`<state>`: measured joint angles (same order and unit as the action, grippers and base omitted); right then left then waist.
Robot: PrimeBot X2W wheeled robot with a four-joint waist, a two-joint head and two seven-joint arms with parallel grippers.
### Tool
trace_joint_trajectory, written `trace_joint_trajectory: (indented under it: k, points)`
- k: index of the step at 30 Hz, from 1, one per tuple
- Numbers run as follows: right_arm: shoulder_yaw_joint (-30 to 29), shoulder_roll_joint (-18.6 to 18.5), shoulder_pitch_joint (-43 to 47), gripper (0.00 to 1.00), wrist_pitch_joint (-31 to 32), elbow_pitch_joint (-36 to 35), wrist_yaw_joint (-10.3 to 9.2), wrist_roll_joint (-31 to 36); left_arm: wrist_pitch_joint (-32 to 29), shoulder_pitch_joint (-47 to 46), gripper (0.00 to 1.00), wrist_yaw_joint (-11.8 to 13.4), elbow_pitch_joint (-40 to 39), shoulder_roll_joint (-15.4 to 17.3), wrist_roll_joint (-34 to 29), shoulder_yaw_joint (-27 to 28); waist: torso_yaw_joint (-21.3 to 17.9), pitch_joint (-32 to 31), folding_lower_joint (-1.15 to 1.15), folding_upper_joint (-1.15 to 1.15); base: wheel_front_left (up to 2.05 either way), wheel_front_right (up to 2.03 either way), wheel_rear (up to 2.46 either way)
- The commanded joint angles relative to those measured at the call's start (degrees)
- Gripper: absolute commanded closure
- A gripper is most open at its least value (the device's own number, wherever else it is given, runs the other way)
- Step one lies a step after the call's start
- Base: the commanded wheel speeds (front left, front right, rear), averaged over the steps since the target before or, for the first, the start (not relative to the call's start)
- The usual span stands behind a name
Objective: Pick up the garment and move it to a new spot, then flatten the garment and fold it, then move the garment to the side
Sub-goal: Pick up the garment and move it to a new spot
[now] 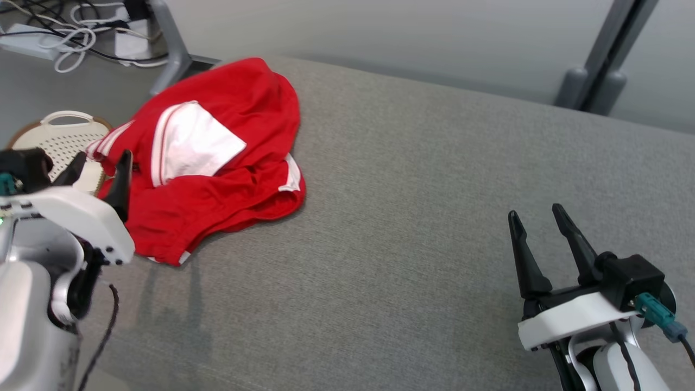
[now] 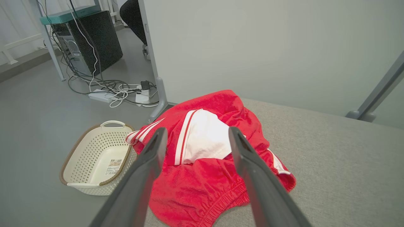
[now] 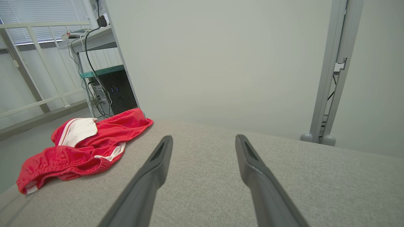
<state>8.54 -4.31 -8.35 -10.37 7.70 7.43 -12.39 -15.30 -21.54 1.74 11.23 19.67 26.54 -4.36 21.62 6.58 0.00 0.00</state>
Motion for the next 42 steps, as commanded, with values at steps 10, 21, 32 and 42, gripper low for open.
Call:
trace_joint_trajectory:
  k: [10, 21, 32, 42]
  points:
    - [1.38, -1.92, -5.70, 0.00, 3.17, -4.62, 0.11, 1.25, -6.53, -18.09, 0.00, -4.87, 20.44, 3.52, 4.56, 0.83, -7.84, 10.17, 0.00, 0.00, 0.00, 0.00, 0.00]
    - [2.51, -1.96, -10.63, 0.00, 3.67, -7.56, 0.11, 2.64, -6.74, -33.49, 0.00, -8.27, 40.10, 8.53, 6.30, 0.70, -14.55, 20.35, 0.00, 0.00, 0.00, 0.00, 0.00]
    - [2.79, -1.09, -12.44, 0.00, 1.77, -6.48, 0.11, 2.93, -9.47, -38.76, 0.00, -9.01, 53.60, 10.64, 7.19, -0.96, -18.25, 22.90, 0.00, 0.00, 0.00, 0.00, 0.00]
    - [3.36, -0.82, -11.57, 0.00, 1.01, -4.16, 0.11, 2.81, -5.24, -39.45, 1.00, -9.26, 56.78, 9.87, 6.52, -3.88, -17.82, 19.18, 0.00, 0.00, 0.00, 0.00, 0.00]
